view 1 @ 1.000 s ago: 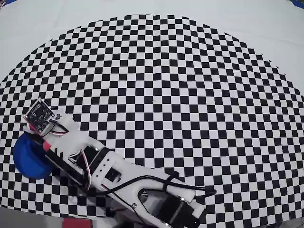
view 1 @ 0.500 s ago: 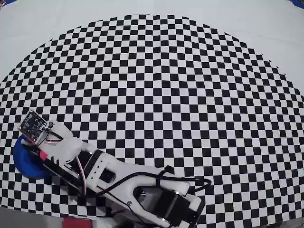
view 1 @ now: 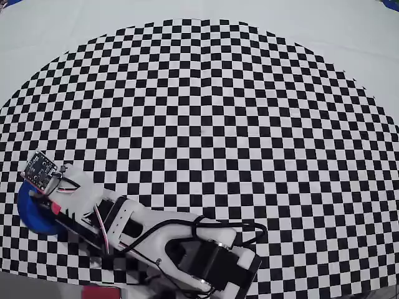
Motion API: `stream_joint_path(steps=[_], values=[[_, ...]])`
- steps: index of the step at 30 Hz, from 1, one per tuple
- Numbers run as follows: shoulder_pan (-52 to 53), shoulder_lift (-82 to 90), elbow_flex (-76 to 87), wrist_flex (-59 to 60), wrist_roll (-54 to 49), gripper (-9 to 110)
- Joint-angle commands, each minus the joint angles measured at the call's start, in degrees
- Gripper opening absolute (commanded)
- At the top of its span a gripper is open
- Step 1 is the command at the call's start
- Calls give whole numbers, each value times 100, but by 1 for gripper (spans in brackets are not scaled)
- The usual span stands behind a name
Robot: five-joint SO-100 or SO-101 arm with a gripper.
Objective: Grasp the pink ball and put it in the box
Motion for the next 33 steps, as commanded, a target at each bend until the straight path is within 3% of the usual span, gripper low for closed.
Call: stream_joint_path(steps=[1,33], values=[[-105,-26,-88,-88,9,0],[-237,-1037,-237,-633,0,0]])
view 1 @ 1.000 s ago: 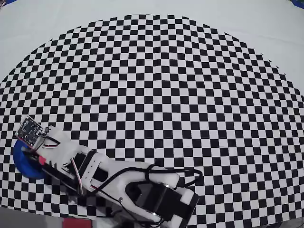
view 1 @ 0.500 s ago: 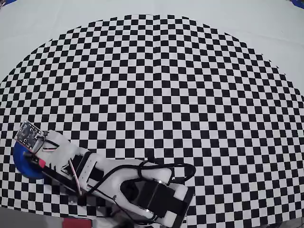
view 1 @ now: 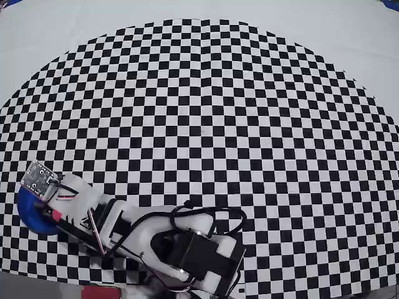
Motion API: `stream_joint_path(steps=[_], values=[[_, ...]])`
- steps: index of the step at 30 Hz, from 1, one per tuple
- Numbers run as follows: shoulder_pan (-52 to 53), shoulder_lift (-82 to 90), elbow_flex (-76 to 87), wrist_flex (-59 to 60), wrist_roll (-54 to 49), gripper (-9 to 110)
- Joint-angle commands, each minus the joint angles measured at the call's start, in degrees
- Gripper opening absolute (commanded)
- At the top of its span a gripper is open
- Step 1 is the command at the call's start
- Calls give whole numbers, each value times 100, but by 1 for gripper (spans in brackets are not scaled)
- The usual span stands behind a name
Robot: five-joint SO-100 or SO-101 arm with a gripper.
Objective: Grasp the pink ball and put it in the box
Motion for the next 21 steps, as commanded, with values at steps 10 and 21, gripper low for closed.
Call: stream_joint_path(steps=[10,21], values=[[-62,-299,-545,-123,9,0],[-97,-633,-905,-123,9,0]])
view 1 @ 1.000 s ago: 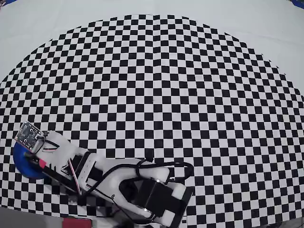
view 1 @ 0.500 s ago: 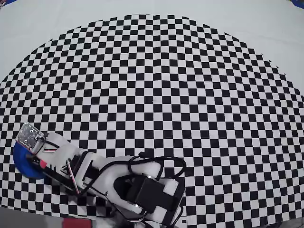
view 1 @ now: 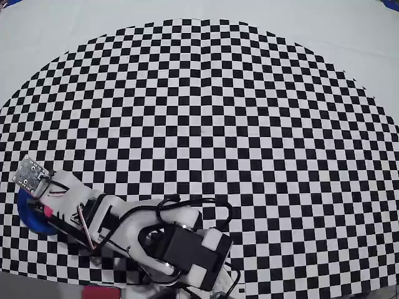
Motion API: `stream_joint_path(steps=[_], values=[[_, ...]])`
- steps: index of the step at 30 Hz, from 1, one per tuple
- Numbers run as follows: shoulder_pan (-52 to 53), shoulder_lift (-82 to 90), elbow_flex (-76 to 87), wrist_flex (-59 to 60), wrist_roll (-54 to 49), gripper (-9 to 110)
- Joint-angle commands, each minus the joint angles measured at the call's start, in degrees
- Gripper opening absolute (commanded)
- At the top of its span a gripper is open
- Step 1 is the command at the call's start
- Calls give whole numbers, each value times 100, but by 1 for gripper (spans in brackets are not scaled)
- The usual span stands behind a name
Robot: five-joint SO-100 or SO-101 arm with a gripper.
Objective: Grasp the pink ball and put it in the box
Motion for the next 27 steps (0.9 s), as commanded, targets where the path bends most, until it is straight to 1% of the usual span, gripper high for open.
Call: stream_joint_path(steps=[1,27], values=[[-53,-35,-281,-88,9,0],[-44,-97,-308,-88,0,0]])
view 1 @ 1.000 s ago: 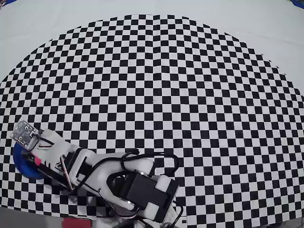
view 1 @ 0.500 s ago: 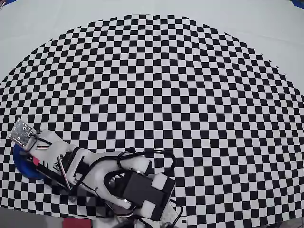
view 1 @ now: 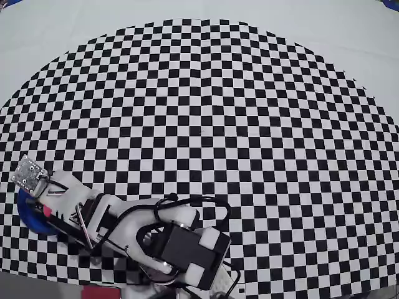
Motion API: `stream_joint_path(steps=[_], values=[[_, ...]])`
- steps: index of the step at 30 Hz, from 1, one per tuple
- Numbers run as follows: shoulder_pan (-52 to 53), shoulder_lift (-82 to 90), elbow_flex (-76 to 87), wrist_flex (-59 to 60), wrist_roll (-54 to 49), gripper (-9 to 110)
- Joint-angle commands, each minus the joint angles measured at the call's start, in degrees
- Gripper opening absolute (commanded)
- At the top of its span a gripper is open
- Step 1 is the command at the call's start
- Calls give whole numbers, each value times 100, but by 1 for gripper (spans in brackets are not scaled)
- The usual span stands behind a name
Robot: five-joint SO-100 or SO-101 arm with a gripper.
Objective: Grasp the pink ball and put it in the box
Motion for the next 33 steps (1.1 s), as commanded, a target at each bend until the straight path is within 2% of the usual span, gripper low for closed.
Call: stream_joint_path(steps=[1,19,23,24,33], values=[[-35,0,-237,-88,0,0],[9,-44,-237,-88,-26,1],[18,-44,-211,-211,9,30],[18,-44,-211,-246,9,33],[26,26,-237,-387,9,34]])
